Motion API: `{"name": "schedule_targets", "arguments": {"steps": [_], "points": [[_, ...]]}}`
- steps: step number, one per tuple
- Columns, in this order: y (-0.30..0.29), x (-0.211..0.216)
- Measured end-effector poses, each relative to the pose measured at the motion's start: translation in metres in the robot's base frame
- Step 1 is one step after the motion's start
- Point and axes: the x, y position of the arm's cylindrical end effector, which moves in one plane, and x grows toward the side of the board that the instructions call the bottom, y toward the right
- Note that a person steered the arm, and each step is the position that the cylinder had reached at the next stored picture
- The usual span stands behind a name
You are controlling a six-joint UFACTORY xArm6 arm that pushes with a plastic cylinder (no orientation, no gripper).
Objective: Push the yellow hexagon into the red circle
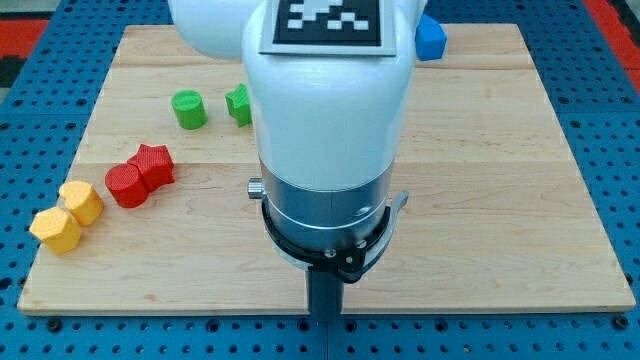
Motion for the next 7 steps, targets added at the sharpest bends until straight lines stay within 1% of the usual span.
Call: {"name": "schedule_targets", "arguments": {"steps": [1,2,3,4,5,6,7], "points": [[0.0,0.0],[-0.023,0.0],[-0.142,-0.005],[-0.236,-0.031],[-0.26,-0.049],[-0.277,-0.035],[-0.305,-0.032]]}}
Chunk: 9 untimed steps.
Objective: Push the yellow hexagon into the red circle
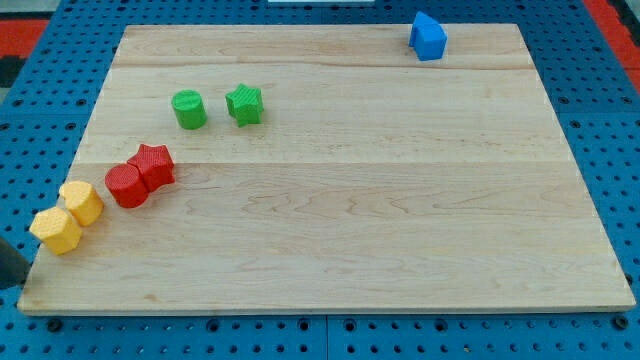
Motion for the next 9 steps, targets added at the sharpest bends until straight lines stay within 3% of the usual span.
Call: {"name": "schedule_targets", "arguments": {"steps": [3,5,7,8,9], "points": [[0.002,-0.024],[0.054,-0.038],[0.077,-0.094],[0.078,-0.098],[0.057,-0.024]]}}
